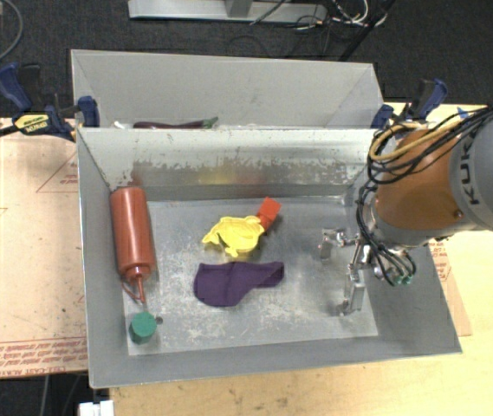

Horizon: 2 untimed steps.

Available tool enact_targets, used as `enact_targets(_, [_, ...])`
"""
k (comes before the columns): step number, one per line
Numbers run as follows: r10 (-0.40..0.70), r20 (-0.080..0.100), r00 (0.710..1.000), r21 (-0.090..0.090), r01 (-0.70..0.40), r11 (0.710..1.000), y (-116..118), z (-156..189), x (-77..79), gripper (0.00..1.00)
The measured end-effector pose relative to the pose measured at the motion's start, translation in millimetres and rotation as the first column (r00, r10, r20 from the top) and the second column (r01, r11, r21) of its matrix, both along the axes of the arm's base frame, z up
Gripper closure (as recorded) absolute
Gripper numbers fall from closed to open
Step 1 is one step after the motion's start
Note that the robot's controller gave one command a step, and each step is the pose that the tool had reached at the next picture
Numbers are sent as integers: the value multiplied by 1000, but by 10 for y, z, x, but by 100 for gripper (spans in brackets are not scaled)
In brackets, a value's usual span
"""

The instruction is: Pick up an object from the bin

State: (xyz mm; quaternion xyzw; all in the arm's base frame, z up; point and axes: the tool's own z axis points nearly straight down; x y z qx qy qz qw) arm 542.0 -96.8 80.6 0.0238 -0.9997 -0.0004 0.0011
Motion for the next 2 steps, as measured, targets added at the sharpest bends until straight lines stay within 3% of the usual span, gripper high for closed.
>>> enact_targets(1, [117, 8, 993, -1, -117, 993, 245, -34, 339, 0])
enact_targets(2, [99, 4, 995, 2, -99, 995, 592, 27, 263, 0])
